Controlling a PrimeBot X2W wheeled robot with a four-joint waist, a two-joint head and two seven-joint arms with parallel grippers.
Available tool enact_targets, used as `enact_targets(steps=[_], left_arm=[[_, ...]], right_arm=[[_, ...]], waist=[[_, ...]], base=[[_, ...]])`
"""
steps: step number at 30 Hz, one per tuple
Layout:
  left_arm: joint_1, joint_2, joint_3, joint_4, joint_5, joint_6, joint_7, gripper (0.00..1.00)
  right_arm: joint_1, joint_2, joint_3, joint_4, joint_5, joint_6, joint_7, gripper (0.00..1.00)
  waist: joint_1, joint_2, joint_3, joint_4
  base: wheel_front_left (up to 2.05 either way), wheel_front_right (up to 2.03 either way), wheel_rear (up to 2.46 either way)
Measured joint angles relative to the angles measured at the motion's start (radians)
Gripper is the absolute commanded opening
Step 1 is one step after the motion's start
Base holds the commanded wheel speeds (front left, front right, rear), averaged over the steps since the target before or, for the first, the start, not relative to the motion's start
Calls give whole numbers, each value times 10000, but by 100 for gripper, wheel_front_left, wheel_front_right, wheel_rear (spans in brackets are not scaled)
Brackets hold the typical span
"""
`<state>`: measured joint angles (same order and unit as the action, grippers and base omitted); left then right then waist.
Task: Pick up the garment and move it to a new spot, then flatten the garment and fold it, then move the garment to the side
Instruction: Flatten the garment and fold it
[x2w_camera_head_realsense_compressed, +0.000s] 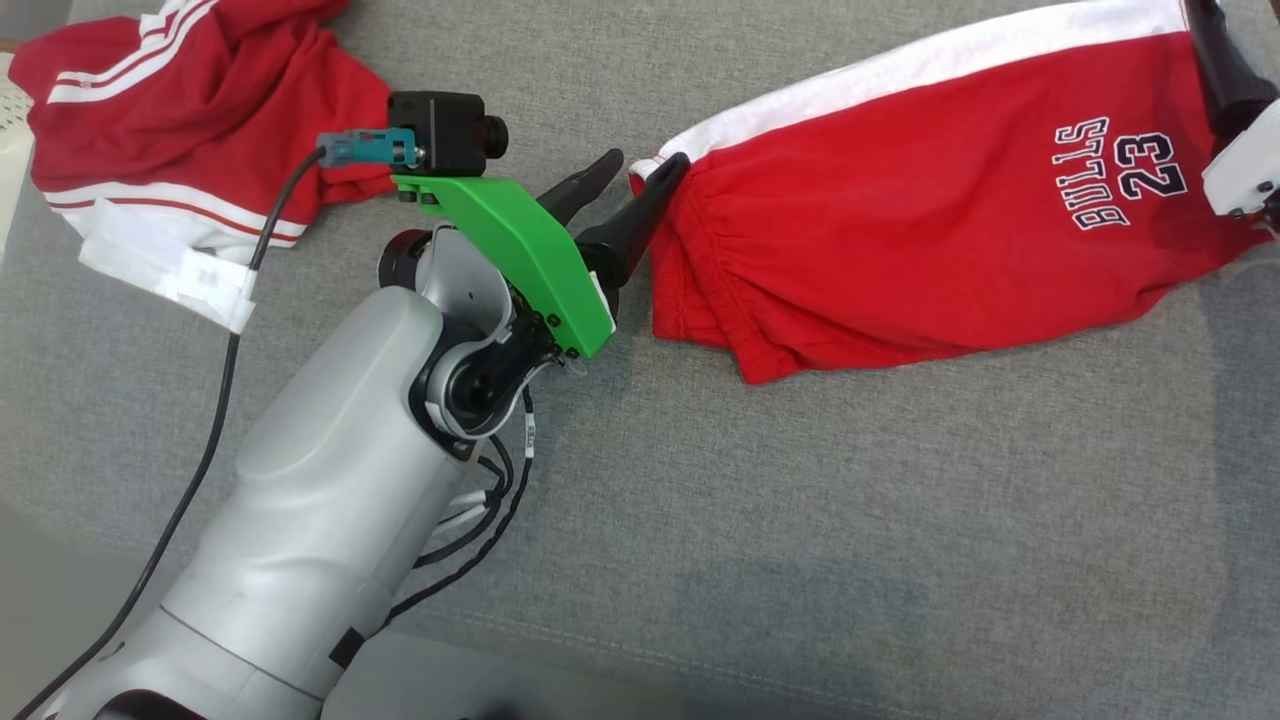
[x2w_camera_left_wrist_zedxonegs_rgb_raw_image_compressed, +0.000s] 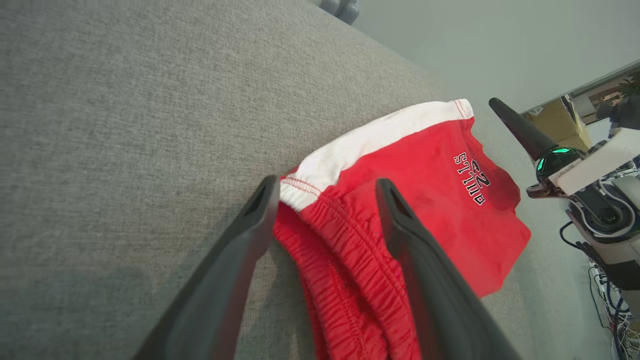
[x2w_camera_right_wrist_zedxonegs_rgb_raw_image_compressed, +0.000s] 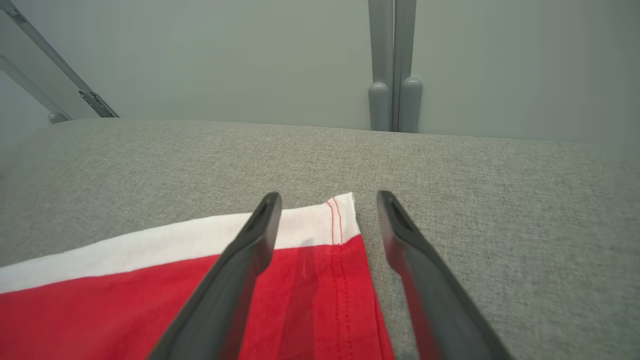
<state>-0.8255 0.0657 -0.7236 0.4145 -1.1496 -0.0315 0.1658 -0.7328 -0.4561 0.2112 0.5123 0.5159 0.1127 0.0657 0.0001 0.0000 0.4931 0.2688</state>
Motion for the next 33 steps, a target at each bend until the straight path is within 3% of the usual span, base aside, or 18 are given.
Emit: enact_targets(steps=[8, 13, 19, 25, 33], left_arm=[[-12, 67, -153, 29, 1160, -92, -1336, 100], [86, 633, -182, -23, 2518, 6, -2918, 100], [1107, 1097, -96, 265, 2949, 313, -3927, 100], [2595, 1712, -207, 577, 3114, 646, -4096, 100], [4247, 2059, 69, 320, 3202, 941, -4146, 100]], right_arm=[[118, -115, -142, 84, -328, -6, -1187, 100], [1027, 102, -102, 130, -368, -46, -1871, 100], [1806, 299, 130, 207, -769, -221, -2777, 100], [2793, 905, 389, 334, -888, -353, -3022, 100], [3937, 1383, 474, 510, -788, -439, -3030, 100]], waist=[[-1, 0, -386, 78], [-1, 0, -805, 103], [-1, 0, -1253, 48], [-1, 0, -1940, -165], [-2, 0, -2901, -671]], base=[[0, 0, 0], [0, 0, 0], [0, 0, 0], [0, 0, 0], [0, 0, 0]])
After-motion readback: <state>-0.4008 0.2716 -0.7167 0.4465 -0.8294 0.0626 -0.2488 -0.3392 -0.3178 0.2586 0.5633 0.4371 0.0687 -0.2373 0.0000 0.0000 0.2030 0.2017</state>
